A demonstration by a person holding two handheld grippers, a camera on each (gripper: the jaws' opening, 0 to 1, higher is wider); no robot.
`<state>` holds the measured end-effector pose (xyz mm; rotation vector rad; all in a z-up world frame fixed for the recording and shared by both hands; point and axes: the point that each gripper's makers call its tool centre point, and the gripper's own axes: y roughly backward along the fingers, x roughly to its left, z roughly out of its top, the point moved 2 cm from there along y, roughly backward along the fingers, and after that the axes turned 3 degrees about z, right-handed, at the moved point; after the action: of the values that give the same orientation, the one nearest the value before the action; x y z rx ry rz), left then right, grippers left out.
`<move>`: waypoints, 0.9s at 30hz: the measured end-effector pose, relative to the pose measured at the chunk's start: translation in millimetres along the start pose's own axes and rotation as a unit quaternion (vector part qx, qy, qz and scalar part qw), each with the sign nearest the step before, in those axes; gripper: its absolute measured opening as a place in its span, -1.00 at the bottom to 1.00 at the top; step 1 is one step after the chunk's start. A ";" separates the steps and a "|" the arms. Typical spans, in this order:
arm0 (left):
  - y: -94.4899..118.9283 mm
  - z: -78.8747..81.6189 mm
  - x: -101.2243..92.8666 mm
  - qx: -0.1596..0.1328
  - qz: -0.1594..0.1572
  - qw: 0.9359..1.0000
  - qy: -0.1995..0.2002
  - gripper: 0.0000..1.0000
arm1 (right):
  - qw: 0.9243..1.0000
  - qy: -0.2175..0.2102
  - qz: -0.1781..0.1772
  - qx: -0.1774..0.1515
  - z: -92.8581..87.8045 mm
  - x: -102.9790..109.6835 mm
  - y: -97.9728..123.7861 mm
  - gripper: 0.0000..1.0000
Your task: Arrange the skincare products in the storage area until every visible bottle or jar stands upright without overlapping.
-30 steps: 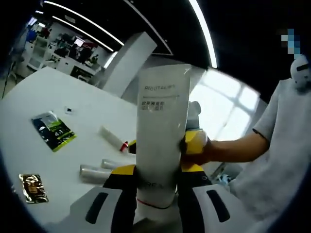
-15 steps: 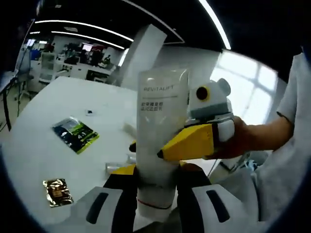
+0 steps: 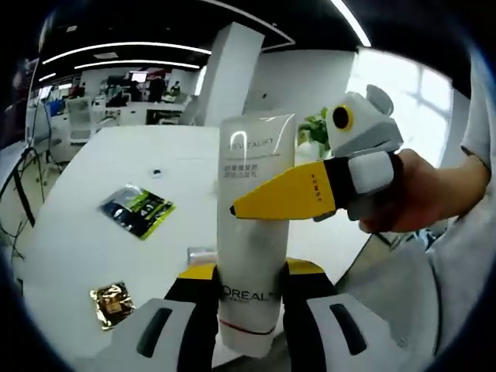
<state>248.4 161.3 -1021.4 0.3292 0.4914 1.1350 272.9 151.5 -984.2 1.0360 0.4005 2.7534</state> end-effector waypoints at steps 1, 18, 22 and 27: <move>-0.7 -0.4 -0.4 0.001 0.001 1.000 0.000 -0.46 | 1.000 -0.004 0.008 0.000 -0.5 1.7 -0.2 -0.69; -0.5 5.5 -13.0 -0.016 -0.068 0.997 0.045 -0.45 | 0.993 0.080 0.082 0.027 2.0 6.9 19.5 -0.93; 4.1 11.7 -24.6 -0.033 -0.112 0.991 0.069 -0.40 | 0.982 0.114 0.148 0.033 5.5 21.5 29.6 -0.94; 6.0 14.8 -30.7 -0.038 -0.141 0.986 0.078 -0.32 | 0.966 0.129 0.218 0.046 5.2 34.0 34.9 -0.93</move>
<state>241.3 135.4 -999.6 0.0991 0.6101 0.9047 248.8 128.0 -948.6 0.8720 0.3770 3.3119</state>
